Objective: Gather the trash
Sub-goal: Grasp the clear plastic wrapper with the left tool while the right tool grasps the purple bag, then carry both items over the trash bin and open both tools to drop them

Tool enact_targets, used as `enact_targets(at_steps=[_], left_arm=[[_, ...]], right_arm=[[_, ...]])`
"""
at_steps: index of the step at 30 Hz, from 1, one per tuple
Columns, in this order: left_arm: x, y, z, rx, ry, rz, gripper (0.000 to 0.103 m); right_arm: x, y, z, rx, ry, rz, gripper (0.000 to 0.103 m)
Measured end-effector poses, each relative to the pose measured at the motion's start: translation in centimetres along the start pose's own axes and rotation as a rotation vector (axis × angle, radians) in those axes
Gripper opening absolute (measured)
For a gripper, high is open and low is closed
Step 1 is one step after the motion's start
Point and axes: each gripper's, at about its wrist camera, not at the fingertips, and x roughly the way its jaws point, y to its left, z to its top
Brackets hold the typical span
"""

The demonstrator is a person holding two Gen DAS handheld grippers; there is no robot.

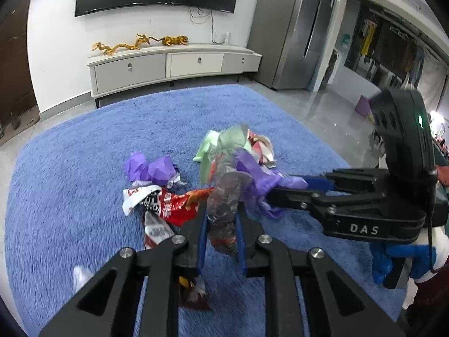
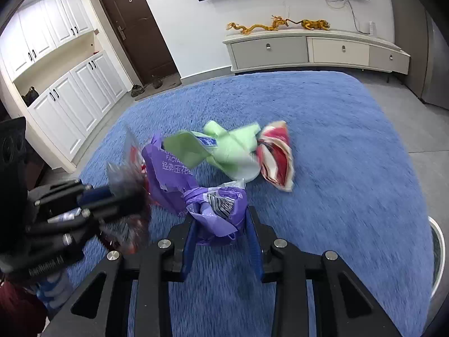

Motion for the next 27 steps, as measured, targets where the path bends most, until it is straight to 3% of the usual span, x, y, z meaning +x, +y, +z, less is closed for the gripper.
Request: enact_targets(at_steps=[12, 22, 27], left_arm=[[-6.9, -3.9, -1.5, -0.026, -0.121, -0.002, 0.014], [-13.1, -9.3, -2.3, 0.038, -0.249, 0.082, 0.014], [-14.4, -10.9, -2.2, 0.06, -0.277, 0.115, 0.014]], right_arm=[[-8.1, 0.7, -3.2, 0.021, -0.082, -0.064, 0.03], [-14.7, 2.8, -4.9, -0.009, -0.181, -0.11, 0.03], [-16.8, 2.7, -5.7, -0.008, -0.218, -0.127, 0.03]])
